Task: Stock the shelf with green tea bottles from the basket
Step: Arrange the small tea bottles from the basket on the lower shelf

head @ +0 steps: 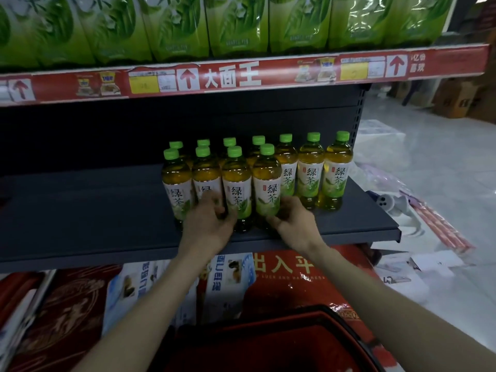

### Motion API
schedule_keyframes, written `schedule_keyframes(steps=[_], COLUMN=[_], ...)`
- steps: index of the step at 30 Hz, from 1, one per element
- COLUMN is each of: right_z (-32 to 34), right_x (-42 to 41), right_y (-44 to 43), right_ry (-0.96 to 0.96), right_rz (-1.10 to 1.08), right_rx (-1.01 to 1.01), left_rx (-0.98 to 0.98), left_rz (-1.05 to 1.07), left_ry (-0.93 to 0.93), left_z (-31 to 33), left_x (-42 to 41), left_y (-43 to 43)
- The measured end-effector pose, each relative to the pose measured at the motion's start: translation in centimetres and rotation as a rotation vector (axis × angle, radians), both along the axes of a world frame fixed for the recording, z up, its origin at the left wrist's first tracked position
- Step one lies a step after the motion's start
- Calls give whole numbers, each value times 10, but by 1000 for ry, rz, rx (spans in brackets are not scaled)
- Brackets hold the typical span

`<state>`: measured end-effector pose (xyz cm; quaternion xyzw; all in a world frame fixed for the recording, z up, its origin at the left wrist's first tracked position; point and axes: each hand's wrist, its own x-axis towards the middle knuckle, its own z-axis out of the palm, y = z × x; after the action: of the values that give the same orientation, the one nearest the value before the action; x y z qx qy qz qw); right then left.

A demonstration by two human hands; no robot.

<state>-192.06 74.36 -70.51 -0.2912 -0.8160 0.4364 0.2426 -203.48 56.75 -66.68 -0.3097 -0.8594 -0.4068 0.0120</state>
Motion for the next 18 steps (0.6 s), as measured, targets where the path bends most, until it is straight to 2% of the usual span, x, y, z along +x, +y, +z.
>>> schedule_keyframes(steps=[1, 3, 5, 7, 18], right_z=[-8, -17, -21, -23, -30], right_x=[-1, -3, -6, -8, -24], right_y=[-2, -6, -9, -9, -3], right_ry=[1, 36, 68, 84, 65], right_rz=[-21, -60, -84, -99, -161], right_rx=[-2, -13, -7, 0, 45], left_rx=[-12, 102, 261, 341, 358], left_rz=[13, 19, 28, 45, 182], left_ry=[-60, -138, -164, -159, -77], left_z=[-14, -39, -54, -62, -78], left_x=[1, 3, 7, 9, -2], left_y=[0, 3, 7, 14, 40])
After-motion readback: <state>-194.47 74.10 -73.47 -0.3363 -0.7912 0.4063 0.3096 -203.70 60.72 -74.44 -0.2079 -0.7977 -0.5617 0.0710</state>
